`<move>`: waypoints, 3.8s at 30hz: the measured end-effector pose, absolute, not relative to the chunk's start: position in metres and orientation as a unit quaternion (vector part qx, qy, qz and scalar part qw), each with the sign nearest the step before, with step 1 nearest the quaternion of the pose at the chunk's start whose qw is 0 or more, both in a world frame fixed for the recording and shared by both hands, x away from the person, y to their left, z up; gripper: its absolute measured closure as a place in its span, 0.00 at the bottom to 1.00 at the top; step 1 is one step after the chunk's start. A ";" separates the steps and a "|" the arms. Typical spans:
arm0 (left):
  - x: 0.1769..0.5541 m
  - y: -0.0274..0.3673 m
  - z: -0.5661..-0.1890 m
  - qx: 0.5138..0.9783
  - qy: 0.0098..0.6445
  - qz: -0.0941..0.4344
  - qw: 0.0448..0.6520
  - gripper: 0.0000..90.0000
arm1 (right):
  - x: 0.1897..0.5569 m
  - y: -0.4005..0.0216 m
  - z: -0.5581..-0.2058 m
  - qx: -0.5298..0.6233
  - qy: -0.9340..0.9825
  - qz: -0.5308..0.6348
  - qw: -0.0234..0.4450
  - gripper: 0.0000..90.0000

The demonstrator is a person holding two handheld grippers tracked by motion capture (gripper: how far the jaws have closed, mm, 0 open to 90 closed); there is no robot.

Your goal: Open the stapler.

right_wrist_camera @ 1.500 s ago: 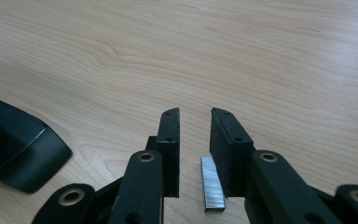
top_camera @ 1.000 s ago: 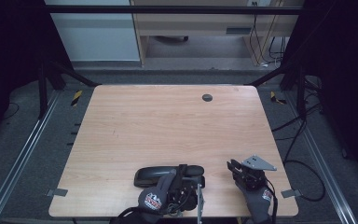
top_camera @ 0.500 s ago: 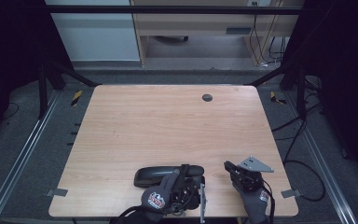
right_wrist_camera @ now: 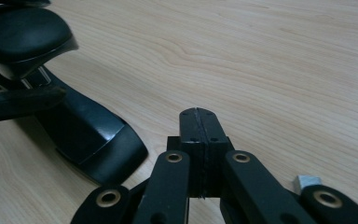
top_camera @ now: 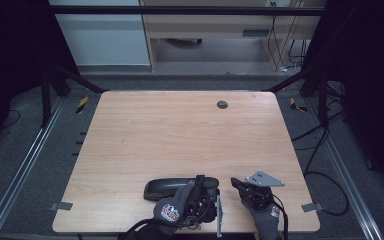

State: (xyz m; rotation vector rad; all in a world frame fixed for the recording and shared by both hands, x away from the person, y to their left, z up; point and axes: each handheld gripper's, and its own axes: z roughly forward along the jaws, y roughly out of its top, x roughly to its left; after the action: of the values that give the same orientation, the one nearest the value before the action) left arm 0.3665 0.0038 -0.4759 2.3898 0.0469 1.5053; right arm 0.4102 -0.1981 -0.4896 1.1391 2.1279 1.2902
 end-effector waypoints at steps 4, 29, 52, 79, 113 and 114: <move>0.367 0.004 -0.476 0.835 0.019 0.526 0.159 0.50 | 0.409 -0.192 -0.493 0.403 0.764 0.468 0.187 1.00; 0.368 0.005 -0.472 0.833 0.017 0.529 0.162 0.63 | 0.403 -0.165 -0.503 0.370 0.788 0.468 0.152 1.00; 0.367 0.006 -0.472 0.836 0.028 0.523 0.165 0.63 | 0.404 -0.152 -0.508 0.356 0.797 0.468 0.134 1.00; 0.367 0.014 -0.458 0.831 0.039 0.524 0.184 0.64 | 0.404 -0.147 -0.508 0.358 0.797 0.468 0.133 1.00; 0.367 0.039 -0.424 0.819 0.080 0.519 0.233 0.66 | 0.404 -0.147 -0.508 0.358 0.797 0.466 0.138 1.00; 0.367 0.040 -0.423 0.818 0.082 0.519 0.235 0.66 | 0.404 -0.148 -0.508 0.358 0.797 0.466 0.138 1.00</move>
State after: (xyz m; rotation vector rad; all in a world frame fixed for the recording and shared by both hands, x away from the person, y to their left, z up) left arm 0.3675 0.0397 -0.4230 2.2433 0.2248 1.4248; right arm 0.4040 -0.1476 -0.5084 1.0342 2.3064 1.3474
